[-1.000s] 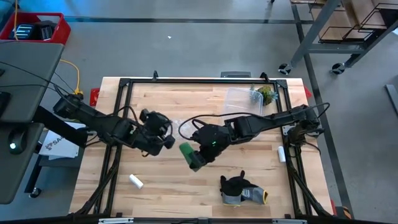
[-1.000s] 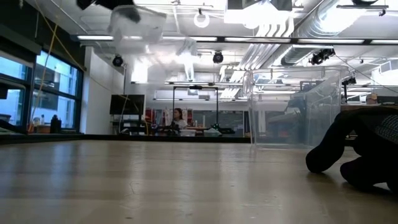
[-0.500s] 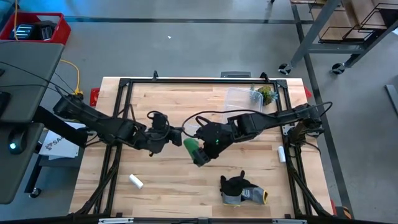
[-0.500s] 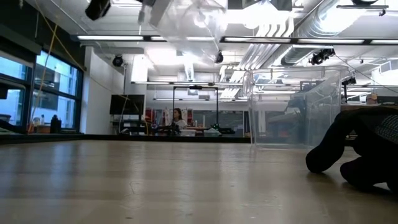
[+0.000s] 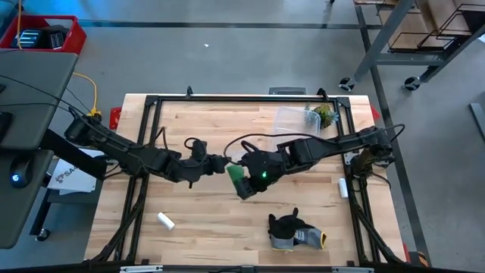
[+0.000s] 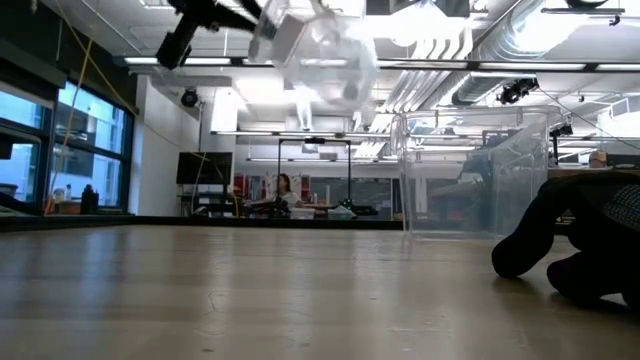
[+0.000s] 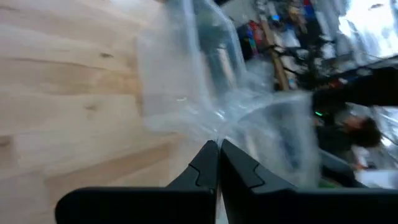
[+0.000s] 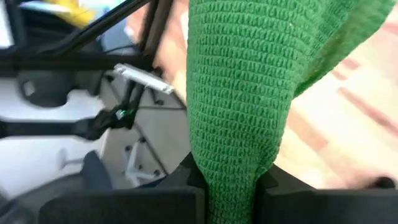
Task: Roll bandage
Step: Put the green bandage into the transparent zip bag
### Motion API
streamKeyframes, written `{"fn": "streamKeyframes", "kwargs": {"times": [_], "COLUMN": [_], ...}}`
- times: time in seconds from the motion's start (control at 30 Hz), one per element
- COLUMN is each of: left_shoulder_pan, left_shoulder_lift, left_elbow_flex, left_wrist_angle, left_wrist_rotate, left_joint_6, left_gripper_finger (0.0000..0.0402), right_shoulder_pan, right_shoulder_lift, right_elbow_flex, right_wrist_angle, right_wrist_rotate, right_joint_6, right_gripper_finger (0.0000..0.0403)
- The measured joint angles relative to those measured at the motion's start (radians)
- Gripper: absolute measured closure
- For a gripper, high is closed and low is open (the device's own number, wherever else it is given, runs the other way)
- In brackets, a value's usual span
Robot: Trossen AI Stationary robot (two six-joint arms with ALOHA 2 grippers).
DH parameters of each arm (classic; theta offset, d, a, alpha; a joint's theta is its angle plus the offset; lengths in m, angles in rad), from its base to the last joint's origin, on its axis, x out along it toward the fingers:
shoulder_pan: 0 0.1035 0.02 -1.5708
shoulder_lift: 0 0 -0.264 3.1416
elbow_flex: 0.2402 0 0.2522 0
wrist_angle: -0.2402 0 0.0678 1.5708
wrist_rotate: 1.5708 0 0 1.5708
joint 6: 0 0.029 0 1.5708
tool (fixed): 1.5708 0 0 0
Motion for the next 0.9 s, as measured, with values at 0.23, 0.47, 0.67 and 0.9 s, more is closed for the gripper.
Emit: {"fn": "streamKeyframes", "kwargs": {"times": [0.23,0.47,0.67,0.9], "left_shoulder_pan": [0.008,0.035,0.048,0.051], "left_shoulder_lift": [0.028,0.083,0.044,-0.027], "left_elbow_flex": [0.002,0.002,0.002,0.004], "left_wrist_angle": [0.013,0.198,0.181,0.091], "left_wrist_rotate": [0.087,0.147,0.156,0.163], "left_joint_6": [0.173,0.290,0.357,0.343], "left_gripper_finger": [0.0401,0.0401,0.0401,0.0401], "right_shoulder_pan": [-0.018,-0.030,-0.020,-0.007], "right_shoulder_lift": [0.000,0.001,0.004,0.003], "right_elbow_flex": [0.000,0.000,0.001,0.000], "right_wrist_angle": [0.038,0.039,-0.052,-0.166], "right_wrist_rotate": [0.016,-0.007,0.005,0.028], "right_joint_6": [0.021,0.053,0.090,0.141], "right_gripper_finger": [0.0373,0.0373,0.0373,0.0373]}}
